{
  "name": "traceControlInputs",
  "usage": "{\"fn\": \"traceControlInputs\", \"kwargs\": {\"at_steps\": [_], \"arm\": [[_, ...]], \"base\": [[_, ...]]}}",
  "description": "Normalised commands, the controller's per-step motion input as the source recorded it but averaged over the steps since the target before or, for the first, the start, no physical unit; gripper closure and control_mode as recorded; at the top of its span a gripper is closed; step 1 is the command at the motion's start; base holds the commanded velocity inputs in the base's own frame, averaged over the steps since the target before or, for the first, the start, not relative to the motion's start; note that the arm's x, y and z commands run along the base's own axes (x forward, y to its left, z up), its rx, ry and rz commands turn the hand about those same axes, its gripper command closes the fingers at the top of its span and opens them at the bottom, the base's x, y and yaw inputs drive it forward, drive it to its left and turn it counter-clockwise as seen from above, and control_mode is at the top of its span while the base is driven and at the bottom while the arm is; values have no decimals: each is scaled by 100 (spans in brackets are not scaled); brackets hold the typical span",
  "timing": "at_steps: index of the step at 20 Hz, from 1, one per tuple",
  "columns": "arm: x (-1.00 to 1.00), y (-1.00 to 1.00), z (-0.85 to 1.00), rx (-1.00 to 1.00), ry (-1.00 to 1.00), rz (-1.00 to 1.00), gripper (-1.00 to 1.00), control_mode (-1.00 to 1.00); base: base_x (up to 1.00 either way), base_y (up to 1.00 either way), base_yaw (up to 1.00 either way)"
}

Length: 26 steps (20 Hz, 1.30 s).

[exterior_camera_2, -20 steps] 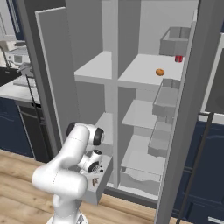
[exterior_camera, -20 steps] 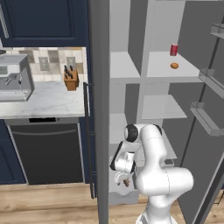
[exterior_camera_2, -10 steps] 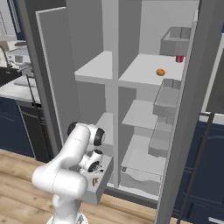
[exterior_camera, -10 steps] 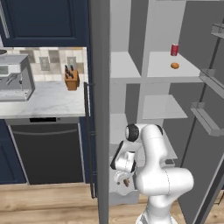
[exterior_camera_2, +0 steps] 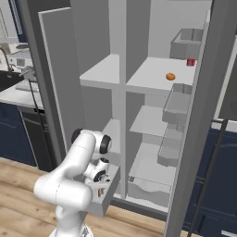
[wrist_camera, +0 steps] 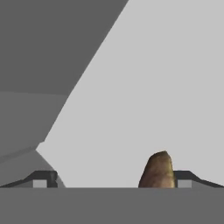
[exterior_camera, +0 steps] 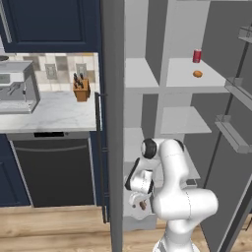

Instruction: Take the mushroom and tangerine from the fridge shelf and place them in the freezer drawer to begin freezing them.

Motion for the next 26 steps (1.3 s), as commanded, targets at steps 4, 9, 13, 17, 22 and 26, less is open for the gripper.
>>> {"fn": "traceControlInputs", "kwargs": {"at_steps": [4, 9, 13, 17, 22, 26], "arm": [[-33, -28, 41, 0, -18, 0, -100, -100], [-25, -34, 44, 0, -21, 0, -100, -100], [-21, -29, 33, 0, -21, 0, -100, -100], [-15, -15, 36, 0, -17, 0, -100, -100], [-26, -7, 76, 0, -15, 0, -100, -100], [-24, -14, 100, 0, -12, 0, -100, -100]], "base": [[0, 0, 0], [0, 0, 0], [0, 0, 0], [0, 0, 0], [0, 0, 0], [0, 0, 0]]}}
